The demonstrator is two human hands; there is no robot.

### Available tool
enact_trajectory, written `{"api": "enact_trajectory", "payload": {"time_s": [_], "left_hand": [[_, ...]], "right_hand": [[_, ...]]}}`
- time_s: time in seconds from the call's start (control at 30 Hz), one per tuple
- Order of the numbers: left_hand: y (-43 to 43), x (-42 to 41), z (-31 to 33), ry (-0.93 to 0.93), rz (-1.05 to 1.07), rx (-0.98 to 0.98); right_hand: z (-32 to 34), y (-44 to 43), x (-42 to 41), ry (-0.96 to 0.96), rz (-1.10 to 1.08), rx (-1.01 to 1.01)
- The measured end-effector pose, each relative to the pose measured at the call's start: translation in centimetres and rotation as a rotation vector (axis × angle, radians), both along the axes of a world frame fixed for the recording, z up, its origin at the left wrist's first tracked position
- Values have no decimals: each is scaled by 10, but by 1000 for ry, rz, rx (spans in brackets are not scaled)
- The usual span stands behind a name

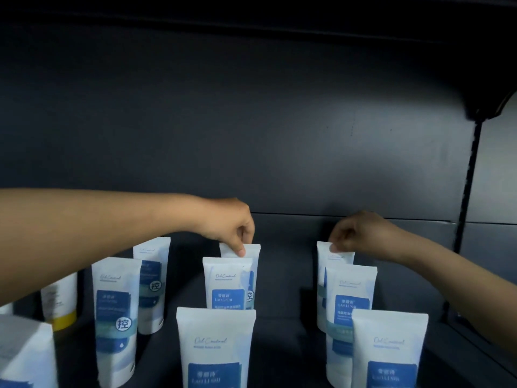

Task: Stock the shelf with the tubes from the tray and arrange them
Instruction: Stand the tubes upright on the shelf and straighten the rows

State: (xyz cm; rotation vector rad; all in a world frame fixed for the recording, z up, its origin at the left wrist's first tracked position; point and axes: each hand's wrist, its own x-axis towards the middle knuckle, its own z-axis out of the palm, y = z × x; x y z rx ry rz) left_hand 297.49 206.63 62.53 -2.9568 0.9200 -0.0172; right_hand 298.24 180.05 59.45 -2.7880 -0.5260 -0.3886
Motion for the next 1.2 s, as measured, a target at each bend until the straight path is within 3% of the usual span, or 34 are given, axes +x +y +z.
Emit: {"api": "enact_trajectory", "payload": {"time_s": [0.3, 0.6, 1.2], "left_hand": [[-4, 5, 6, -90, 44, -28], [-3, 13, 4, -66, 41, 15], [-1, 20, 4, -109, 80, 65]], "right_hand": [[27, 6, -3, 88, 35, 42], [29, 21, 1, 118, 9, -95], [20, 24, 7, 43, -15, -149]]}}
